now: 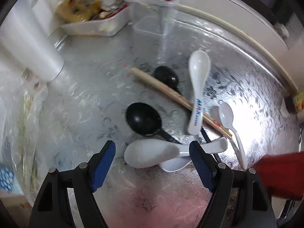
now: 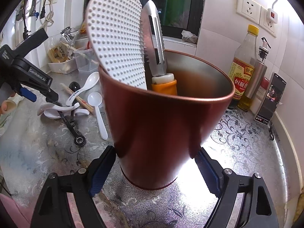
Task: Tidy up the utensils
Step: 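Lower the left tool onto the white 'MAX' spoon and close it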
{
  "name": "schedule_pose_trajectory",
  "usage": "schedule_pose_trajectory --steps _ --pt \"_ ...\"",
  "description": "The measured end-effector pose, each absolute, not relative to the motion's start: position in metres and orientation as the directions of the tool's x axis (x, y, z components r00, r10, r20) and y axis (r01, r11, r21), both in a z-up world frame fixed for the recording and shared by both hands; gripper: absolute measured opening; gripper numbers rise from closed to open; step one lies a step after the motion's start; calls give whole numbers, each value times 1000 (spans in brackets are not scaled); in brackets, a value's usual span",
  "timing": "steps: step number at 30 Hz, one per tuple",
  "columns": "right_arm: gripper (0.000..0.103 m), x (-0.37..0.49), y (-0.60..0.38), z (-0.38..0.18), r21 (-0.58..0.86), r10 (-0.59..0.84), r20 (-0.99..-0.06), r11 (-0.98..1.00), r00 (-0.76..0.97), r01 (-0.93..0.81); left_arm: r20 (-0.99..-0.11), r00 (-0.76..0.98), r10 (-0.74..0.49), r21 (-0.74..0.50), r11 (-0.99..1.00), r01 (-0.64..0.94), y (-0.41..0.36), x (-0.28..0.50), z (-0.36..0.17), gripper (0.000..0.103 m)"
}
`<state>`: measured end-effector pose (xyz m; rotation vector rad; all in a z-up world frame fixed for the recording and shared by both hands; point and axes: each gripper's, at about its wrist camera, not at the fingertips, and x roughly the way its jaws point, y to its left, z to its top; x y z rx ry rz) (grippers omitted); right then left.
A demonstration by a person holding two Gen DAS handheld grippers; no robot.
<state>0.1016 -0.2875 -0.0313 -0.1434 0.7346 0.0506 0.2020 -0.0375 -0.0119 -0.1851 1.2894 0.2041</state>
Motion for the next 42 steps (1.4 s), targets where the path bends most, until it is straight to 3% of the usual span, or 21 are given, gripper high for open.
schedule_pose_trajectory --steps 3,6,13,22,38,42 --pt "87 101 -287 -31 -118 -9 -671 989 741 -95 -966 259 -13 -119 910 -398 -8 192 -15 80" --pt "87 100 -287 -31 -119 -11 -672 989 740 -93 -962 272 -13 -137 885 -445 3 181 -13 80" --pt "87 100 -285 -29 -132 -23 -674 987 738 -91 -978 210 0 -54 967 -249 -26 161 -17 80" --pt "87 99 -284 -28 -149 -40 -678 985 734 -84 -952 254 169 173 985 -8 -61 160 -19 80" --pt "87 98 -284 -29 -172 -91 -703 984 705 -44 -942 316 114 161 979 126 -33 156 -40 79" --pt "87 98 -282 -30 -187 -115 -714 982 691 -30 -933 352 73 147 971 190 -32 160 -42 67"
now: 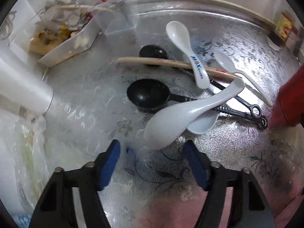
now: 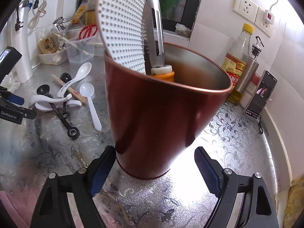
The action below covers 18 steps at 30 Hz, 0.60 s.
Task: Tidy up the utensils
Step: 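Lower the left tool onto the white 'MAX' spoon and close it, then lift the white spoon off the counter with the left tool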
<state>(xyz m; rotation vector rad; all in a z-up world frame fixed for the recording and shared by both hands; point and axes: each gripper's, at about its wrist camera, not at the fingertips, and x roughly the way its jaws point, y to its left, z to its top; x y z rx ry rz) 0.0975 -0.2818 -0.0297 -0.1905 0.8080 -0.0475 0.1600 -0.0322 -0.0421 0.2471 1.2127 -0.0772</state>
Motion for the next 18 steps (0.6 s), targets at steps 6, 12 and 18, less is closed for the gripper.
schedule_pose_trajectory --steps 6,12,18 --pt "87 97 -280 -31 -203 -142 -724 979 675 -13 -920 392 -4 116 953 281 -28 170 -46 55" --pt "87 98 -277 -31 -220 -167 -731 976 661 3 -899 436 -35 134 927 351 -35 167 -41 37" --pt "87 97 -275 -31 -230 -182 -737 973 650 11 -892 440 -100 85 920 382 -37 161 -29 18"
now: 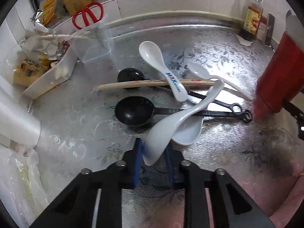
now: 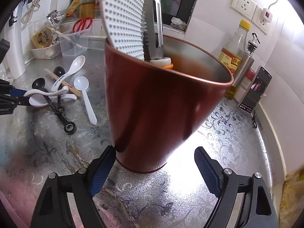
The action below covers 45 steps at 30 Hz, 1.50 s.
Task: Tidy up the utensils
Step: 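Lift the white spoon off the counter with the left tool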
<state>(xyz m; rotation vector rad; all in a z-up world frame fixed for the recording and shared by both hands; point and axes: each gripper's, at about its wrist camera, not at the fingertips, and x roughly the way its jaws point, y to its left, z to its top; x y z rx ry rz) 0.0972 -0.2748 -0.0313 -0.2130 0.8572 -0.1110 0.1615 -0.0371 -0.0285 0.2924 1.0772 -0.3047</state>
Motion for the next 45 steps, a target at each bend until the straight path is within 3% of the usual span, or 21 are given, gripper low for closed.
schedule_pose_trajectory --steps 7,10,30,33,36,45 --pt "87 97 -275 -32 -236 -189 -739 972 646 15 -883 363 -299 -226 947 230 -4 176 -22 13" --pt "87 95 -274 -33 -234 -190 -742 972 643 17 -877 352 -329 -299 944 138 12 185 -24 13" --pt "87 97 -279 -34 -222 -180 -737 975 651 19 -854 347 -388 -445 890 -100 47 179 -47 14" --pt "87 97 -278 -32 -214 -173 -731 977 660 19 -852 360 -380 -446 887 -118 47 179 -48 13" --pt "87 96 -278 -30 -206 -166 -726 978 667 19 -854 381 -354 -435 888 -150 46 179 -48 7" --pt "87 96 -284 -21 -142 -118 -705 990 699 23 -845 409 -344 -435 888 -151 45 179 -45 6"
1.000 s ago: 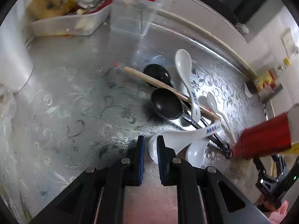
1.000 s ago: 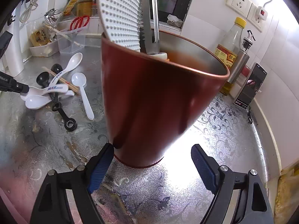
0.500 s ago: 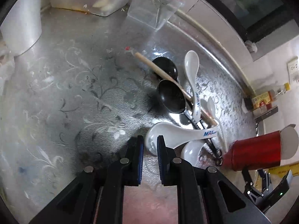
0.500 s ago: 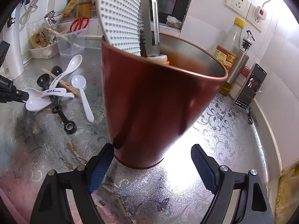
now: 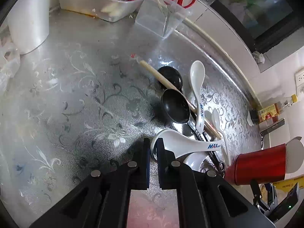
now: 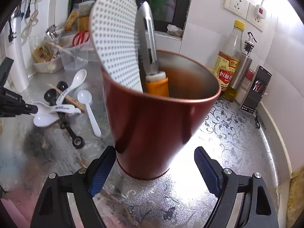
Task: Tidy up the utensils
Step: 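Lift the white spoon off the counter with the left tool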
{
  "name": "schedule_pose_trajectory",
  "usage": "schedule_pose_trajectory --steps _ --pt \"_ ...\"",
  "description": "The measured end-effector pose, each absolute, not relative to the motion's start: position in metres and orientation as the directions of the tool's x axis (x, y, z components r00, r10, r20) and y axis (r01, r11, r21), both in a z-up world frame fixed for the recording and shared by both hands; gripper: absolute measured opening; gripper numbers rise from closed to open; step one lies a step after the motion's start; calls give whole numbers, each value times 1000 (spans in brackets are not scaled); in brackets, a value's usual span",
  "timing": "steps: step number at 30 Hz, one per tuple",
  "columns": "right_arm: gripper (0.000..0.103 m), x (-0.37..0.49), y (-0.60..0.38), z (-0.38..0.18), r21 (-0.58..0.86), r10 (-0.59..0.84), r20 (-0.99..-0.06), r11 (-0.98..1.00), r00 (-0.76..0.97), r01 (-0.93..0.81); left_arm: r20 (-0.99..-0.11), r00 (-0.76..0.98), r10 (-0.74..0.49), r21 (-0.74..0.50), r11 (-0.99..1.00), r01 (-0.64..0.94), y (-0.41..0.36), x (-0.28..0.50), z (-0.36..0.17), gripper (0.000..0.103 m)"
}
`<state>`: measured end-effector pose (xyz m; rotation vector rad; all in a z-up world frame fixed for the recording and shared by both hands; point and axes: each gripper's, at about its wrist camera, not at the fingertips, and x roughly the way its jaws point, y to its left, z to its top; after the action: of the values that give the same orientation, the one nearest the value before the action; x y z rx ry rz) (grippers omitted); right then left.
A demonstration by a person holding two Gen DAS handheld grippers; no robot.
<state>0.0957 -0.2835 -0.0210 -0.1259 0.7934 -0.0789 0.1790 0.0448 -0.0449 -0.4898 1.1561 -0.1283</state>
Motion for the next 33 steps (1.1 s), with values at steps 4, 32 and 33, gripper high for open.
schedule_pose_trajectory --steps 4,32,33 --pt "87 97 -285 -17 -114 -95 -696 993 711 21 -842 420 -338 -436 885 -161 48 180 -42 6" --pt "88 112 -291 -4 -31 -40 -682 999 730 26 -845 417 -335 -431 888 -160 38 184 -48 6" --pt "88 113 -291 -4 -32 -40 -682 999 730 26 -842 422 -335 -433 888 -158 37 184 -48 6"
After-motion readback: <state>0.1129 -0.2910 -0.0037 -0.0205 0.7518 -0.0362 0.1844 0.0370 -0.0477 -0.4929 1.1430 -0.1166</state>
